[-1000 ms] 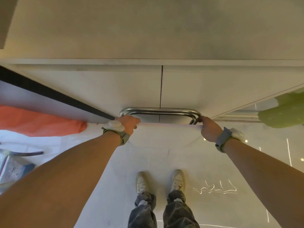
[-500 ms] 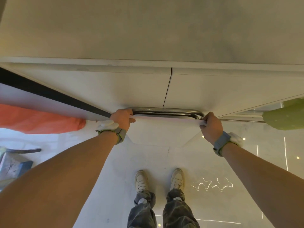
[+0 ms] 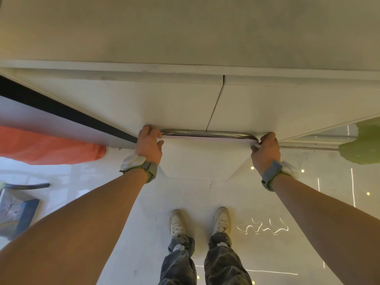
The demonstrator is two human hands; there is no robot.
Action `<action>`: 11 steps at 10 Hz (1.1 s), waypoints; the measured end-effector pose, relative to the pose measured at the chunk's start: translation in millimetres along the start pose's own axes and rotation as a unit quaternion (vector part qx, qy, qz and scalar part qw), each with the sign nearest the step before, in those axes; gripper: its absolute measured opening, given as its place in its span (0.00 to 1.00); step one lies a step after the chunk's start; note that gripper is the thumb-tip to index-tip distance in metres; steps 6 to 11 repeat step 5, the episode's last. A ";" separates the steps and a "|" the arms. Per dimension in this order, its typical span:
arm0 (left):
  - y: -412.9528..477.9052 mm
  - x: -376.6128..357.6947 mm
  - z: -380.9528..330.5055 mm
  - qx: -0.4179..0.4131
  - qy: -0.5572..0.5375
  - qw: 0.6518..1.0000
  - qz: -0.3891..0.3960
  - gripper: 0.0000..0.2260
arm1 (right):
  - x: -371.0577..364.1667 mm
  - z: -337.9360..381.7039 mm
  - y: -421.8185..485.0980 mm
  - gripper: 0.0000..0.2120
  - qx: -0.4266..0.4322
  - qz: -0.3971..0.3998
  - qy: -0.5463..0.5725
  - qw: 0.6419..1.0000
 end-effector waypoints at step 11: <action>-88.6 101.0 -23.6 0.188 -0.276 0.930 0.156 0.22 | 71.1 59.0 -133.4 0.15 -0.101 0.124 0.256 0.953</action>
Point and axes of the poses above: each hand's wrist, its own y-axis towards the middle knuckle, its own x-axis out of the back of the hand, z = x × y, the point moved 5 cm from there along y, towards the middle knuckle, and after that the axes turned 8 degrees about y, right-handed, at the moved point
